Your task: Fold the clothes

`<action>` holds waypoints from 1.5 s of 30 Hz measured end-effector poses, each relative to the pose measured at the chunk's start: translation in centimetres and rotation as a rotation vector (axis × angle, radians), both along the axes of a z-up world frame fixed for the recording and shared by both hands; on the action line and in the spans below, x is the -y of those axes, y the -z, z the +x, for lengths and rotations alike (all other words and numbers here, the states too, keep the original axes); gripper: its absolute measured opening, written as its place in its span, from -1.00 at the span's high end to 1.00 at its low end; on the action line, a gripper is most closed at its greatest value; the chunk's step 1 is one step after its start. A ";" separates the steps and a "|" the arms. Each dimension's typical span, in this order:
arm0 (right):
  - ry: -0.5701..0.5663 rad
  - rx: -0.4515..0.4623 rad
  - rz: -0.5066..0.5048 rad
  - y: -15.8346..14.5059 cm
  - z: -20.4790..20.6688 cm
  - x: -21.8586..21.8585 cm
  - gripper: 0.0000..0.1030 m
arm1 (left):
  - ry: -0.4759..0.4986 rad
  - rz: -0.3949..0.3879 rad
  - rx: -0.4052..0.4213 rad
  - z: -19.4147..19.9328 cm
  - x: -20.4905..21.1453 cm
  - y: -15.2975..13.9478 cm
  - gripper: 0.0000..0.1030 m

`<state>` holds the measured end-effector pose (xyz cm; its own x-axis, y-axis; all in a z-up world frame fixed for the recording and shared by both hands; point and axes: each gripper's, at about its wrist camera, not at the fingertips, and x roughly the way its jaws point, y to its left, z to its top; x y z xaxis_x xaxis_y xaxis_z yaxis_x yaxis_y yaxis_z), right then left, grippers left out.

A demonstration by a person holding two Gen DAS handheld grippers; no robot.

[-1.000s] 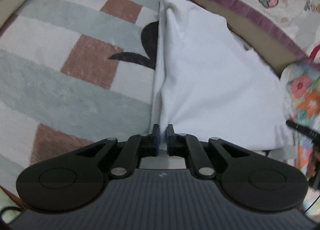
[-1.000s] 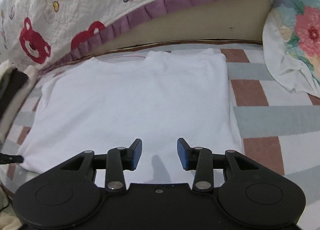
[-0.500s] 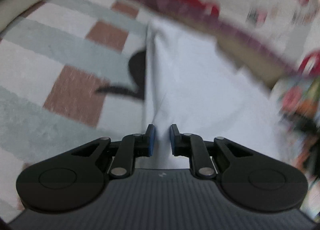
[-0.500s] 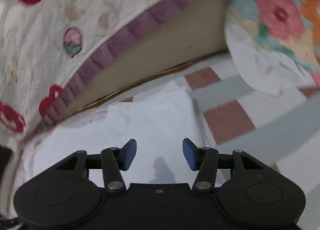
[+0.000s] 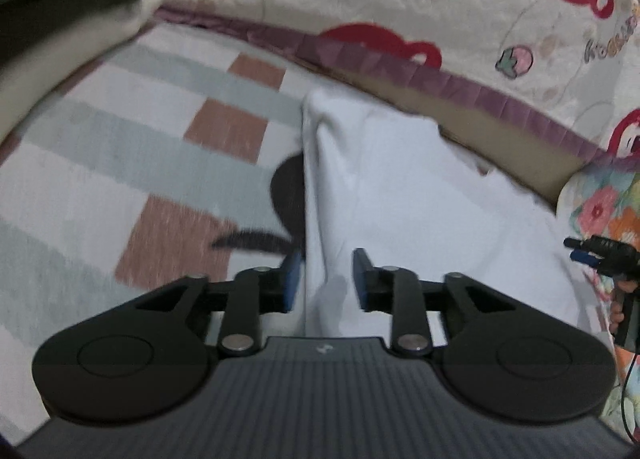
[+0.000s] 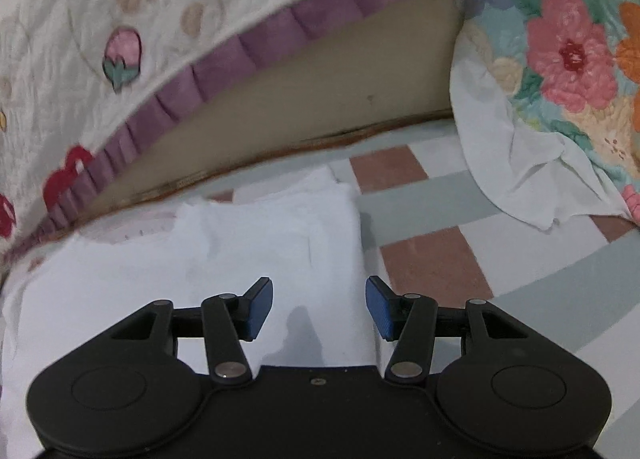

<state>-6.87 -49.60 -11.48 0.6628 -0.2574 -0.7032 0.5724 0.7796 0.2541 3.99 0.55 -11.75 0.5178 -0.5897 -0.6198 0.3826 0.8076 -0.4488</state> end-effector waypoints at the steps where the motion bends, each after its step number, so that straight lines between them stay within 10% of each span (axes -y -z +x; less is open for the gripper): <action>1: -0.027 -0.009 -0.009 -0.4 0.4 0.1 -0.11 | 0.007 0.002 0.010 0.4 0.3 -0.1 0.30; 12: -0.103 -0.031 -0.043 0.5 4.4 3.5 -0.23 | 0.108 0.074 0.009 11.6 8.1 0.2 0.02; 14: -0.096 -0.036 -0.035 0.9 4.8 4.0 -0.23 | 0.113 0.073 0.015 13.0 9.2 0.7 0.11; 16: -0.092 -0.038 -0.022 1.2 5.1 4.5 -0.23 | 0.125 0.080 0.019 14.1 9.8 1.1 0.89; 21: -0.021 -0.077 -0.028 2.3 5.7 6.4 -0.29 | 0.097 0.105 0.048 14.4 9.7 1.2 0.91; 22: -0.053 -0.047 -0.015 2.4 5.6 6.5 -0.20 | 0.087 0.111 0.058 14.3 9.7 1.2 0.91; 24: -0.094 0.018 -0.008 2.2 5.2 6.5 0.87 | 0.067 0.123 0.078 14.1 9.5 1.2 0.91; 33: -0.162 0.076 -0.121 1.7 5.7 5.9 0.89 | 0.004 0.088 0.118 13.9 8.1 1.4 0.47; 36: -0.174 0.009 -0.168 2.4 6.4 5.6 0.78 | -0.016 0.038 0.041 15.1 7.4 1.6 0.23; 38: -0.170 -0.007 -0.190 2.7 6.4 5.2 0.73 | 0.002 0.007 -0.020 15.9 7.4 2.1 0.37; 39: -0.163 0.008 -0.196 2.5 6.2 4.9 0.73 | 0.017 0.015 -0.011 15.9 7.6 2.0 0.75; 42: -0.130 0.051 -0.258 1.6 5.7 3.5 0.23 | -0.013 0.201 0.218 14.0 9.0 0.0 0.85; 45: -0.139 0.018 -0.442 0.7 6.0 0.9 -0.18 | -0.159 0.201 0.278 13.6 8.0 -1.1 0.84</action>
